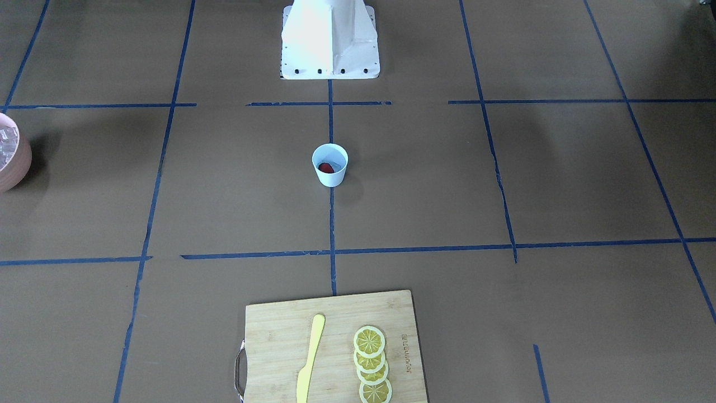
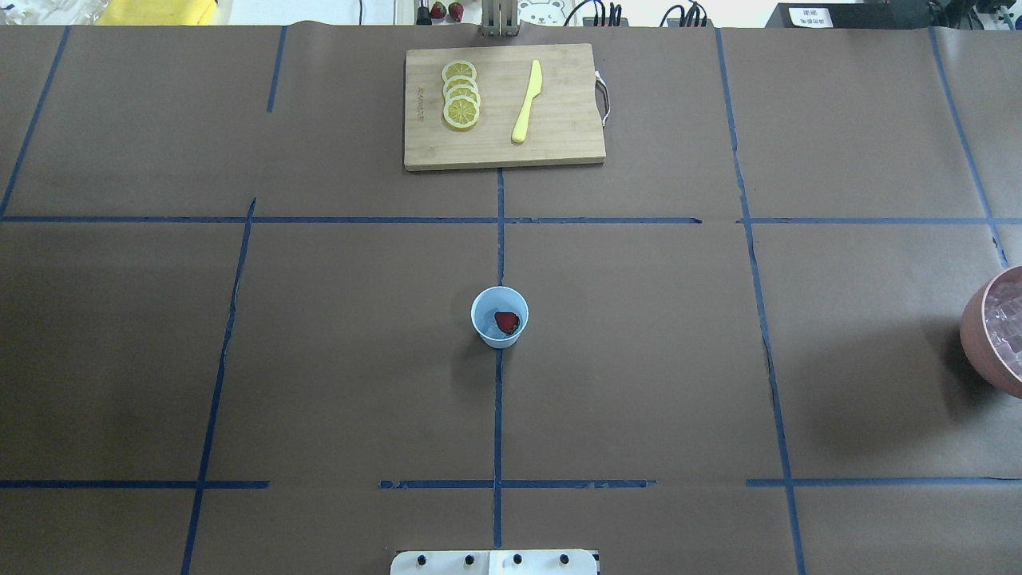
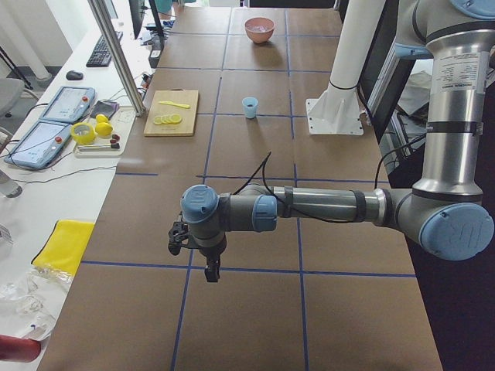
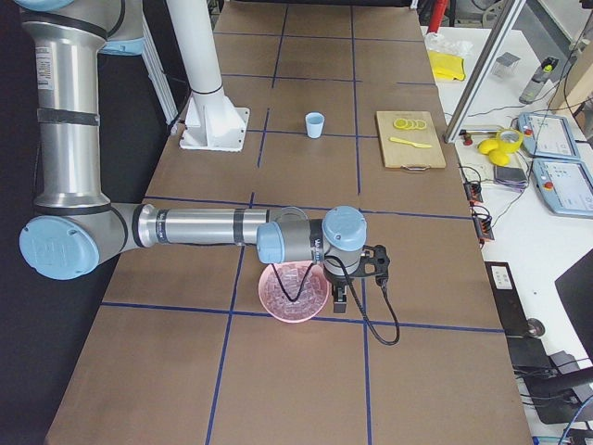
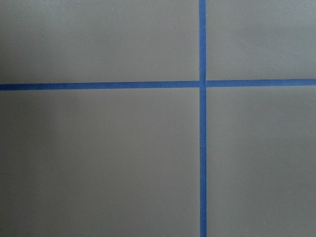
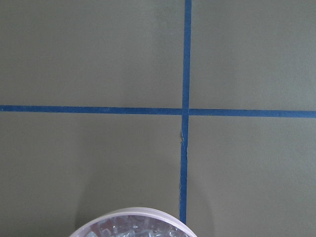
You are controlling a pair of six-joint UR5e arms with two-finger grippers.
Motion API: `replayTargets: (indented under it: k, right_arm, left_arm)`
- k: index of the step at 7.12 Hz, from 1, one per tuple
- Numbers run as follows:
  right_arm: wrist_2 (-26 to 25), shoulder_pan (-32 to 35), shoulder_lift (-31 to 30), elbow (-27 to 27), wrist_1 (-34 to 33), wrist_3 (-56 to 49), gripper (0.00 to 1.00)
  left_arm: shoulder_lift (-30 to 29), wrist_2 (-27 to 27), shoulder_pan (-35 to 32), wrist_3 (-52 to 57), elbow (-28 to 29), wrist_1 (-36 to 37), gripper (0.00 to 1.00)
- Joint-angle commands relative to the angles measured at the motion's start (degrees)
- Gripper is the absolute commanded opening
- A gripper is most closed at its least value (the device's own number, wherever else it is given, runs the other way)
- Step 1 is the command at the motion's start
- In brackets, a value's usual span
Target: Put ice and strawberries in cup
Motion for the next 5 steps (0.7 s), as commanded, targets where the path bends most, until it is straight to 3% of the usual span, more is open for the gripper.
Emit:
replayTargets:
  k: [1,5]
  right_arm:
    - [-0.08,0.00,-0.02,-0.07,0.00,0.00,0.99]
    - [0.01,0.00,0.06,-0.07,0.00,0.00,0.99]
  left_arm:
    - [0.61,-1.99,0.02,0.01,0.23,-0.40,1.00]
    - [0.61,-1.91,0.02,0.10,0.32,-0.75,1.00]
